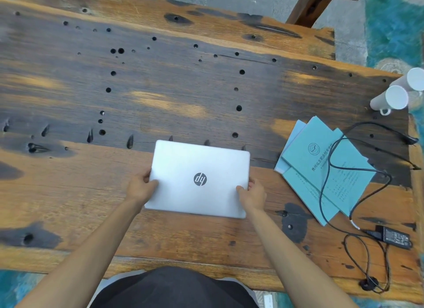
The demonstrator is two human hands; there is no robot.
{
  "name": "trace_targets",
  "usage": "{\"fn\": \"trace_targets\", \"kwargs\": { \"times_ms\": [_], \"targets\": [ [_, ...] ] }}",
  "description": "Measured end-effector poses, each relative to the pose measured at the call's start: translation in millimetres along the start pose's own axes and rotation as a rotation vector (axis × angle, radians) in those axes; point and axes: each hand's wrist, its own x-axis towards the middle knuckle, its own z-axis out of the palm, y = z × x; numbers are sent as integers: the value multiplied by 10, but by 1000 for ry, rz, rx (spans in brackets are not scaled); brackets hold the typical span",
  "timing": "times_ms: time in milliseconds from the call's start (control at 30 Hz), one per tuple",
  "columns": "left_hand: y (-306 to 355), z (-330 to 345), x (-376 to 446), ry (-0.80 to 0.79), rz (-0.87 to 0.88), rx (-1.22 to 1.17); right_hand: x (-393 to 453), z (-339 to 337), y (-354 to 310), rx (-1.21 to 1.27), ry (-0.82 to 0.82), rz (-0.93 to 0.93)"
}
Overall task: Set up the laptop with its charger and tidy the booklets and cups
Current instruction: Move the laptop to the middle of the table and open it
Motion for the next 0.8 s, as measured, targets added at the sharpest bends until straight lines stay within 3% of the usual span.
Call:
{"fn": "trace_targets", "kwargs": {
  "times_ms": [100, 167, 267, 367, 567, 800],
  "targets": [
    [-108, -69, -68, -23, 31, -73, -162, 9, 11, -314, -26, -169],
    [-201, -114, -144, -54, 9, -140, -294, 29, 16, -491, -54, -382],
    [-305, -134, -303, -126, -39, -338, -433, 120, 17, -659, -220, -680],
    [-401, -135, -413, -96, -83, -498, -524, 266, 14, -842, -293, -849],
    [-476, -140, -509, -145, -100, -650, -471, 529, -85, -1017, -325, -966],
    [-704, -200, -454, -233, -88, -615, -448, 516, -152, -988, -363, -1047]
  ]
}}
